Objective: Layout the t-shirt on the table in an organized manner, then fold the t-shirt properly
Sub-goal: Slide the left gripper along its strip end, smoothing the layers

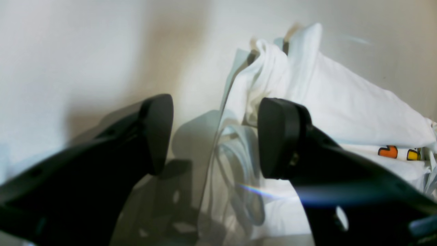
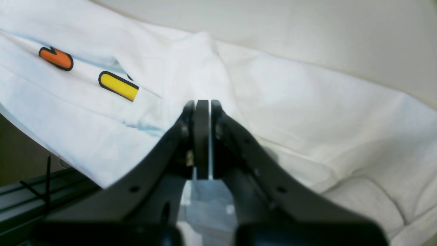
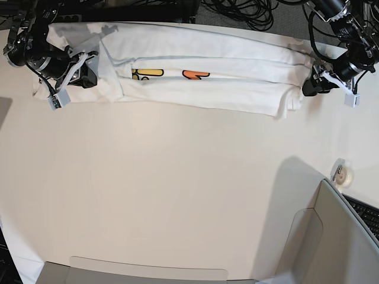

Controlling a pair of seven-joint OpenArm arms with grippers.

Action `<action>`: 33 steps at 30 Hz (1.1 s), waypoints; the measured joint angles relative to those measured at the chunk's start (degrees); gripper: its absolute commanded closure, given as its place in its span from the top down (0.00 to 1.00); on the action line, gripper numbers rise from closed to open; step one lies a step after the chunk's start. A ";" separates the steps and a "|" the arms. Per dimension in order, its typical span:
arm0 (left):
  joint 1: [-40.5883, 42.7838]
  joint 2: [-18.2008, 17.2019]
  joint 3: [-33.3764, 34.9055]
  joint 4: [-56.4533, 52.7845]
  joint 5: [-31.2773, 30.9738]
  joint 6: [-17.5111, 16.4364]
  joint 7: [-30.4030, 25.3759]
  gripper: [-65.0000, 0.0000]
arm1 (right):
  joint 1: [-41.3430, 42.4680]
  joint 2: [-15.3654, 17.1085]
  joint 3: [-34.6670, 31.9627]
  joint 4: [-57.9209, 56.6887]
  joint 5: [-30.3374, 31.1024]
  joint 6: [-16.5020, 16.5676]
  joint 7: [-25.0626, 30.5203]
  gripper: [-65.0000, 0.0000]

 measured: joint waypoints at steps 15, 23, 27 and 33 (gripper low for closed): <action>1.66 -0.15 9.49 0.68 -1.57 -0.20 -1.73 0.59 | -0.11 0.00 -0.02 -0.07 0.00 0.00 -0.02 0.00; 3.06 -0.26 13.14 0.87 -2.10 -0.24 -2.89 0.54 | -0.17 0.00 -0.02 -0.07 0.00 0.00 -0.02 0.00; 3.48 -0.31 14.95 0.92 -2.54 -0.24 -2.99 0.49 | -0.15 0.00 -0.02 -0.07 0.00 0.00 -0.04 0.00; 3.48 -0.26 15.26 0.92 -2.51 -0.22 -2.99 0.43 | -0.13 0.00 -0.02 -0.07 0.00 0.00 -0.02 0.00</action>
